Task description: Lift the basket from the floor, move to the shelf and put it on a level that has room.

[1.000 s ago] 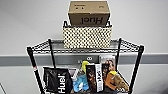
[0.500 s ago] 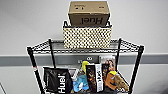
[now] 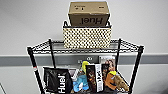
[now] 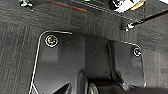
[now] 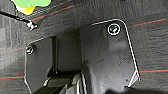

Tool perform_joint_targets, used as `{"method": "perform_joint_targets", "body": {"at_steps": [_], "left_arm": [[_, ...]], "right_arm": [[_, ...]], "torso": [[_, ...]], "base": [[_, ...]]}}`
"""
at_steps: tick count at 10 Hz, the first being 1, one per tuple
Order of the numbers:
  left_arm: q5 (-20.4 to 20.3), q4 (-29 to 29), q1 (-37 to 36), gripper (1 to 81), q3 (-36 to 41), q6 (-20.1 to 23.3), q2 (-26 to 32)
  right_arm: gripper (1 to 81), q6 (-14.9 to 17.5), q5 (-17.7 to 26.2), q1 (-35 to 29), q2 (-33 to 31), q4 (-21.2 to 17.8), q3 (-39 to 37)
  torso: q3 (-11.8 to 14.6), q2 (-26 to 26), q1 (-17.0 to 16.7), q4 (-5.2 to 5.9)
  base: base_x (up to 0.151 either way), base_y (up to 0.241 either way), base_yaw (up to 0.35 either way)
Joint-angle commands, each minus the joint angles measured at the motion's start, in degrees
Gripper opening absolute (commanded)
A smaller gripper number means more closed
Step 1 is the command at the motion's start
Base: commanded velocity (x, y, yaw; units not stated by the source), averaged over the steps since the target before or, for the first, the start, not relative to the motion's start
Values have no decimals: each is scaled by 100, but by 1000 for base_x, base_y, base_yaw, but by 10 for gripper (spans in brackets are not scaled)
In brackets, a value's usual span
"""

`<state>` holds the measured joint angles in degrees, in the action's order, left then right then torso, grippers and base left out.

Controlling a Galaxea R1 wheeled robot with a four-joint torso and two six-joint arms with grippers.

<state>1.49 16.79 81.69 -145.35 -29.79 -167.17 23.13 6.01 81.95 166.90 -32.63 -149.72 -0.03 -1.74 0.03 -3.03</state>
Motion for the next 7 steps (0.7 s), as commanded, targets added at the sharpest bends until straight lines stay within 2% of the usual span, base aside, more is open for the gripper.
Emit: {"method": "perform_joint_targets", "body": {"at_steps": [1,4,7], "left_arm": [[247,167,-149,811,-212,26,-202],[247,158,-8,811,-626,26,-528],[238,193,177,811,-924,44,-826]], "right_arm": [[811,43,33,-209,292,187,-221],[811,43,-65,-103,742,389,-645],[811,43,-205,63,777,495,-663]], "torso": [[0,0,0,0],[2,-4,-3,0],[6,-6,-3,0]], "base": [[0,0,0],[0,0,0],[0,0,0]]}}
